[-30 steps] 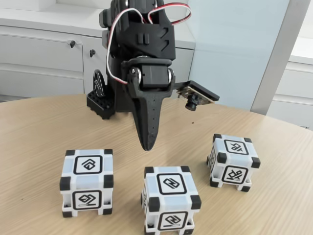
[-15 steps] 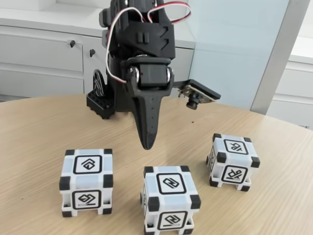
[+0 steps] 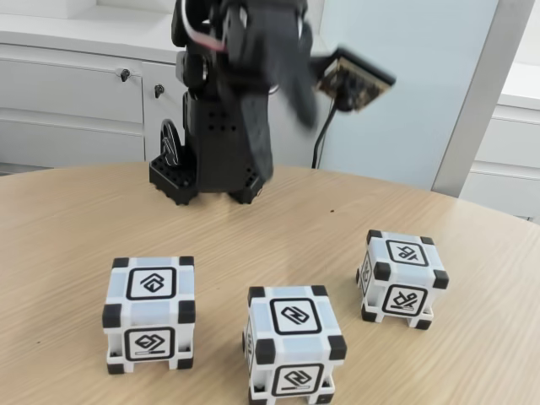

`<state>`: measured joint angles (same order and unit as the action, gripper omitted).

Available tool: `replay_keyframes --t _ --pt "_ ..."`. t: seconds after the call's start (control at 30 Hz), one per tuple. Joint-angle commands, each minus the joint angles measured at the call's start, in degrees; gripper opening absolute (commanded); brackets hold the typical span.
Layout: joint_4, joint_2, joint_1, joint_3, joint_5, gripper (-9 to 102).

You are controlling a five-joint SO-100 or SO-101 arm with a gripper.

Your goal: Stack cubes from left to right.

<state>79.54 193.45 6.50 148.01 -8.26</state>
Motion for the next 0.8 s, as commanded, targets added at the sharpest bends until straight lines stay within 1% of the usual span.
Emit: replay_keyframes --t 0.0,0.07,0.13,0.27,0.43,0.53,0.57,0.67,0.73,0.77 --pt "0.1 -0.4 0.0 -6.1 -3.1 35" --pt "-0.1 -1.2 -0.1 -7.5 -4.7 35" --pt "-0.7 -4.1 -0.4 -9.0 -4.1 33" --pt "-0.7 -15.1 -0.4 -14.0 -1.8 31" --pt "0.1 -29.7 -0.4 -23.2 -1.9 29" --pt "0.2 -37.7 -0.4 -29.0 -5.2 28" --pt "0.2 -40.5 -0.4 -30.9 -7.7 27" --pt "0.3 -49.4 -0.5 -35.9 -7.9 28" --pt "0.3 -55.4 -0.5 -38.2 -9.0 33" --pt "0.3 -58.4 -0.5 -39.1 -10.4 38"
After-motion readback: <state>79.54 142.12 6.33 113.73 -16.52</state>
